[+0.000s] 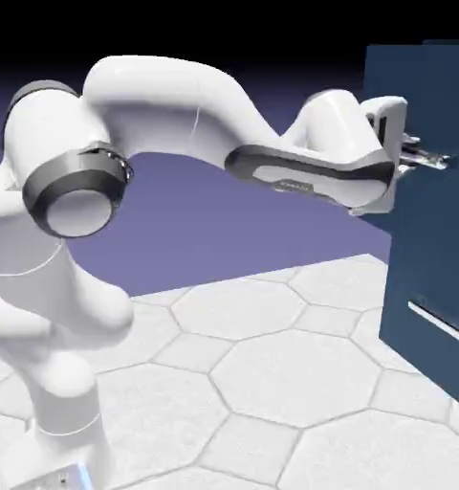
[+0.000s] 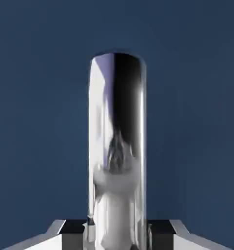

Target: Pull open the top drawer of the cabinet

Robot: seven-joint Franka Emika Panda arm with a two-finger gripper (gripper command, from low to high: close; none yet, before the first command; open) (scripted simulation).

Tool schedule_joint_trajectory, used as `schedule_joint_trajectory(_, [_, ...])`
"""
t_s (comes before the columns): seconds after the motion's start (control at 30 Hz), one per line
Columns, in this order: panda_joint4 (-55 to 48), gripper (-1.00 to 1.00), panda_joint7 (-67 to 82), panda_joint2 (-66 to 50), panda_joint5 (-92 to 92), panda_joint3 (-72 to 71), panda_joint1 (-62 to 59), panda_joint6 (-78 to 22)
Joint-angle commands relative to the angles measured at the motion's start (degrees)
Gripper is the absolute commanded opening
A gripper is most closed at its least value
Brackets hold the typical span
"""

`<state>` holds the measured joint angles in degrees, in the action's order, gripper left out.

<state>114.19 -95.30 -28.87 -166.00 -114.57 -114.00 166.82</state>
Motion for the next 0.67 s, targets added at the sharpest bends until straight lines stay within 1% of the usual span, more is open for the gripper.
schedule_joint_trajectory(0.0, [1.1, -1.0, -0.1, -0.4, 0.0, -1.8, -2.1, -0.1])
schedule_joint_trajectory(0.27, [10.5, -1.0, -0.9, -5.1, 0.0, -16.2, -18.7, 0.4])
schedule_joint_trajectory(0.5, [19.6, -1.0, -0.8, -12.6, 0.9, -27.2, -32.4, 2.6])
schedule_joint_trajectory(0.53, [19.6, 1.0, -0.8, -12.6, 0.9, -27.2, -32.4, 2.6])
schedule_joint_trajectory(0.57, [19.6, 1.0, -0.8, -12.6, 0.9, -27.2, -32.4, 2.6])
schedule_joint_trajectory(0.63, [22.9, 1.0, 0.5, -16.4, 2.2, -30.0, -36.6, 4.2])
